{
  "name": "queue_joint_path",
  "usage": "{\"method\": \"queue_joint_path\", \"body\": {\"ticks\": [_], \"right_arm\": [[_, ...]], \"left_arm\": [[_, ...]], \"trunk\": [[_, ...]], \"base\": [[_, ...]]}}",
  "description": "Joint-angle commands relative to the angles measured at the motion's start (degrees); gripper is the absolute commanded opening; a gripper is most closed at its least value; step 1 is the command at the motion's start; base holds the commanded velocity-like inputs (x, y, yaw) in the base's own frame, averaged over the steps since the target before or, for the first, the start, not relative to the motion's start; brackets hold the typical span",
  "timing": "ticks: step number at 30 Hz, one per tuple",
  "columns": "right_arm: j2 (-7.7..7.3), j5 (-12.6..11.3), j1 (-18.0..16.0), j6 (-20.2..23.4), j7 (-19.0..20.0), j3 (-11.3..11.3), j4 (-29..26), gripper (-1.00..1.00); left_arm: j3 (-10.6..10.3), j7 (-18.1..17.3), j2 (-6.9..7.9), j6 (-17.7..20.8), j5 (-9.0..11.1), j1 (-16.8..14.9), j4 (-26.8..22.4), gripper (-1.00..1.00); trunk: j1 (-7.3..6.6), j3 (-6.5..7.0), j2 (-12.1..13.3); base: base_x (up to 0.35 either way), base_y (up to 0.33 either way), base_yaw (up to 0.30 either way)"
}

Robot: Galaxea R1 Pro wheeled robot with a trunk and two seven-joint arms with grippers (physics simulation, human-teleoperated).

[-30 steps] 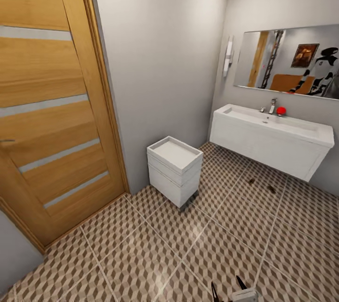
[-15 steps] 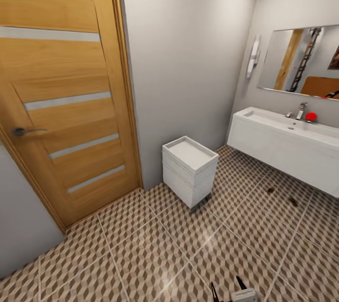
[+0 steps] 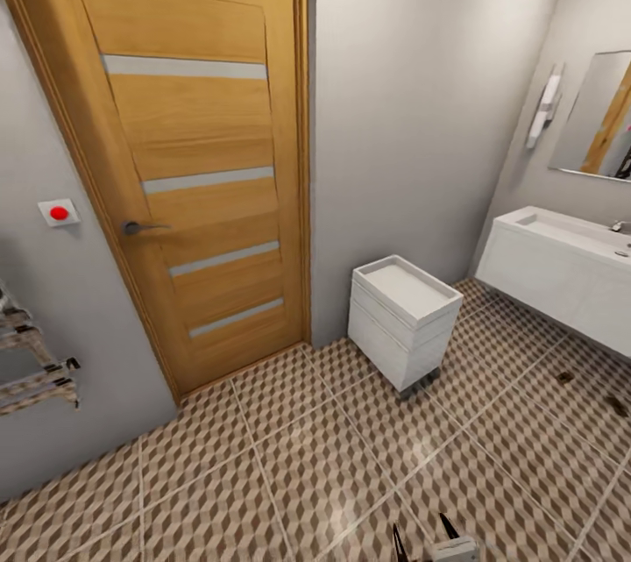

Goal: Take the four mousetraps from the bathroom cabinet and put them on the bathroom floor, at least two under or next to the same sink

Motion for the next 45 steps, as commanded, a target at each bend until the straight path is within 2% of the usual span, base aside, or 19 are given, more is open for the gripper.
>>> {"method": "queue_joint_path", "body": {"ticks": [1, 8, 18, 30, 45], "right_arm": [[0.0, 0.16, -0.05, -0.11, -0.6, 0.44, 0.04, 1.0], [0.02, 0.16, -0.05, -0.11, -0.6, 0.44, 0.04, 1.0], [0.01, 0.16, -0.05, -0.11, -0.6, 0.44, 0.04, 1.0], [0.0, 0.16, -0.05, -0.11, -0.6, 0.44, 0.02, 1.0], [0.02, 0.16, -0.05, -0.11, -0.6, 0.44, 0.08, 1.0]], "left_arm": [[-0.48, -0.08, -0.02, -0.3, 0.47, -0.12, 0.22, 1.0], [-0.48, -0.07, -0.02, -0.31, 0.47, -0.1, 0.2, 1.0], [-0.48, -0.07, -0.02, -0.32, 0.47, -0.1, 0.15, 1.0], [-0.44, -0.07, -0.02, -0.32, 0.47, -0.09, 0.14, 1.0], [-0.39, -0.07, -0.02, -0.24, 0.47, -0.11, 0.14, 1.0]], "trunk": [[0.01, -0.13, -0.13], [0.01, -0.13, -0.13], [0.01, -0.13, -0.13], [0.01, -0.13, -0.13], [0.01, -0.13, -0.13]], "base": [[-0.222, 0.219, 0.286], [-0.284, 0.116, 0.286], [-0.254, -0.078, 0.286], [-0.217, 0.141, 0.286], [-0.013, 0.217, 0.286]]}}
